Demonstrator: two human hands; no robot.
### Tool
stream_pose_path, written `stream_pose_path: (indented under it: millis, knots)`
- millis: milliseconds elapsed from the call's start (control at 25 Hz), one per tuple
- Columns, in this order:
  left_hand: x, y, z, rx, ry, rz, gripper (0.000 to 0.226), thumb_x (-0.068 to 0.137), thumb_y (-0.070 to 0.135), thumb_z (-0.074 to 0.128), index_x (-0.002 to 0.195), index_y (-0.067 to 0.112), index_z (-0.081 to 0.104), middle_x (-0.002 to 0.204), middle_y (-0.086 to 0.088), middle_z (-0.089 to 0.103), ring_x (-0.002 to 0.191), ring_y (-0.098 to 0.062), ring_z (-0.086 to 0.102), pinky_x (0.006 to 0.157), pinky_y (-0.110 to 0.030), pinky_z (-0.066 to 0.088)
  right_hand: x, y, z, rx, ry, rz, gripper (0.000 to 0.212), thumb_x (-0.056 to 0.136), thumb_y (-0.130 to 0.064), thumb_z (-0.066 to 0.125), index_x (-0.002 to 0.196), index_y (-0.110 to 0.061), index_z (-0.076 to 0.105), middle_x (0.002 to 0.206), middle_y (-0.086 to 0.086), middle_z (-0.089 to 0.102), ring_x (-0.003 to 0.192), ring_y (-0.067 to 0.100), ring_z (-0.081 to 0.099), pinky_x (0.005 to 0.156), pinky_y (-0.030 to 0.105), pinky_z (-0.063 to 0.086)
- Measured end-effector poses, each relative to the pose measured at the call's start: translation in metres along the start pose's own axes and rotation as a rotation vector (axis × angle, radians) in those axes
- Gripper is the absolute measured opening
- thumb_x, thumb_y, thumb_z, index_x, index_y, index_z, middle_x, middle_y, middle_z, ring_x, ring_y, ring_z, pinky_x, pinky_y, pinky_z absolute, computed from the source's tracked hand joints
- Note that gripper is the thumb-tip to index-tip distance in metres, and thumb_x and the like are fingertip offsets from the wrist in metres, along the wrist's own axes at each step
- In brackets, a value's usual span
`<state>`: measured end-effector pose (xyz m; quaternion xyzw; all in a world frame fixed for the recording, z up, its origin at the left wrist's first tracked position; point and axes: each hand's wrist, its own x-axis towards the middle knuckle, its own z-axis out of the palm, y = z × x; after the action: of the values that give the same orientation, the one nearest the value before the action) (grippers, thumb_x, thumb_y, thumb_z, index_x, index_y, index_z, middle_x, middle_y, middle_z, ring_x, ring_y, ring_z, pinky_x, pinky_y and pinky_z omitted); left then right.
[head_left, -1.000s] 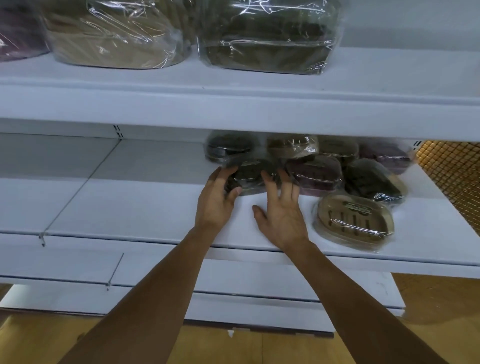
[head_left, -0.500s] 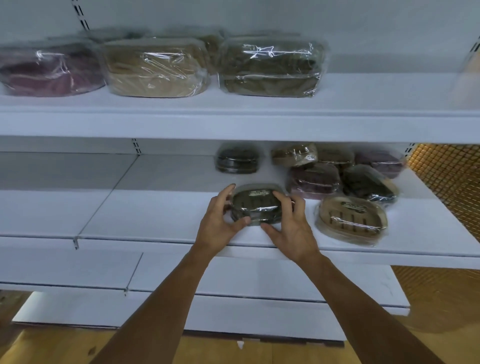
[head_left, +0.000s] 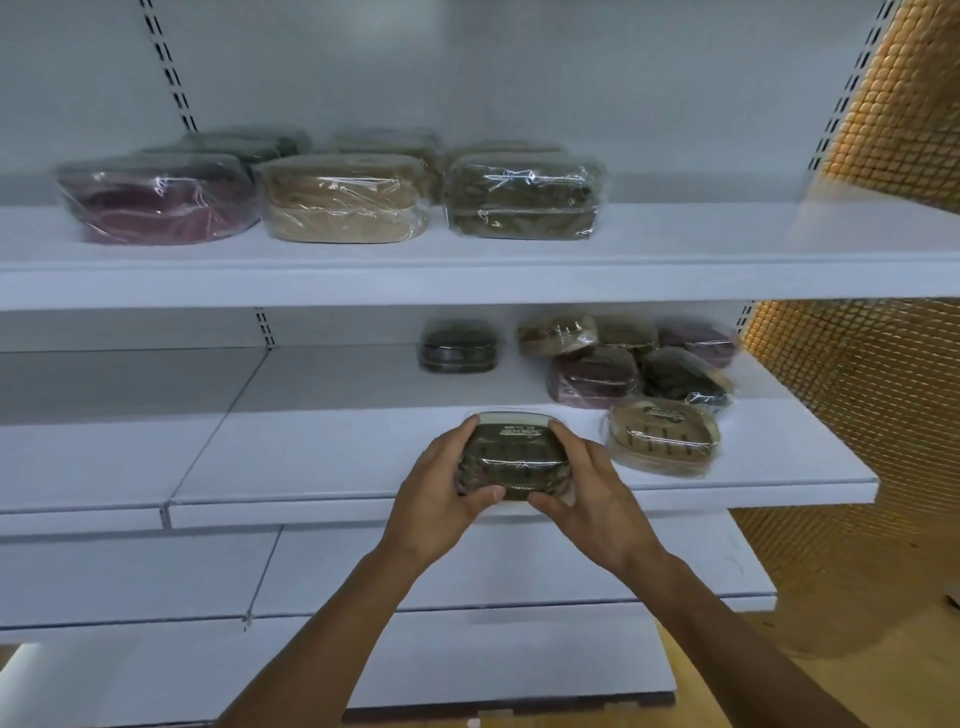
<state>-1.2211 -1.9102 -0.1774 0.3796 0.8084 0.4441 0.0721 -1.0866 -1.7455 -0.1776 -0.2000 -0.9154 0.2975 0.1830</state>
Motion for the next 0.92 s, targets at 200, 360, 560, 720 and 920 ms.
stream_pose_path:
  millis: [200,360,560,720,920]
  knots:
    - [-0.024,0.044,-0.038,0.064,0.065,0.104,0.082,0.083,0.041,0.077,0.150,0.043,0.030,0.142,0.023,0.043,0.121,0.009,0.042,0.098,-0.006,0.031,-0.027,-0.041,-0.045,0.005,0.077,-0.133,0.080,0.090,-0.043,0.065,0.152,-0.043,0.014,0.147,-0.009,0.033,0.130,0.008,0.041,0.103,0.028,0.042]
    - [-0.041,0.083,-0.073,0.152,0.131,0.231,0.080,0.082,0.049,0.075,0.149,0.046,0.030,0.140,0.024,0.041,0.118,0.011,0.040,0.092,0.000,0.027,-0.045,-0.074,-0.081,-0.015,0.139,-0.194,0.077,0.090,-0.052,0.060,0.150,-0.049,0.012,0.148,-0.015,0.031,0.129,-0.002,0.035,0.102,0.026,0.039]
    - [-0.047,0.122,-0.106,0.247,0.205,0.363,0.079,0.081,0.054,0.073,0.148,0.046,0.031,0.138,0.020,0.046,0.120,0.001,0.046,0.093,-0.017,0.037,-0.054,-0.108,-0.114,-0.111,0.228,-0.242,0.076,0.092,-0.052,0.057,0.152,-0.043,0.013,0.153,-0.011,0.032,0.135,0.007,0.036,0.100,0.024,0.037]
    - [-0.042,0.142,-0.122,0.265,0.238,0.399,0.080,0.081,0.058,0.071,0.149,0.046,0.031,0.139,0.019,0.048,0.124,-0.001,0.047,0.098,-0.020,0.038,-0.054,-0.130,-0.139,-0.194,0.292,-0.274,0.077,0.091,-0.052,0.058,0.154,-0.037,0.016,0.150,-0.006,0.039,0.133,0.012,0.040,0.101,0.031,0.041]
    - [-0.021,0.168,-0.142,0.317,0.282,0.444,0.080,0.081,0.062,0.067,0.150,0.044,0.031,0.146,0.014,0.048,0.130,-0.009,0.045,0.102,-0.029,0.039,-0.035,-0.148,-0.169,-0.298,0.366,-0.320,0.074,0.092,-0.051,0.059,0.153,-0.034,0.021,0.147,-0.001,0.044,0.131,0.016,0.042,0.097,0.030,0.039]
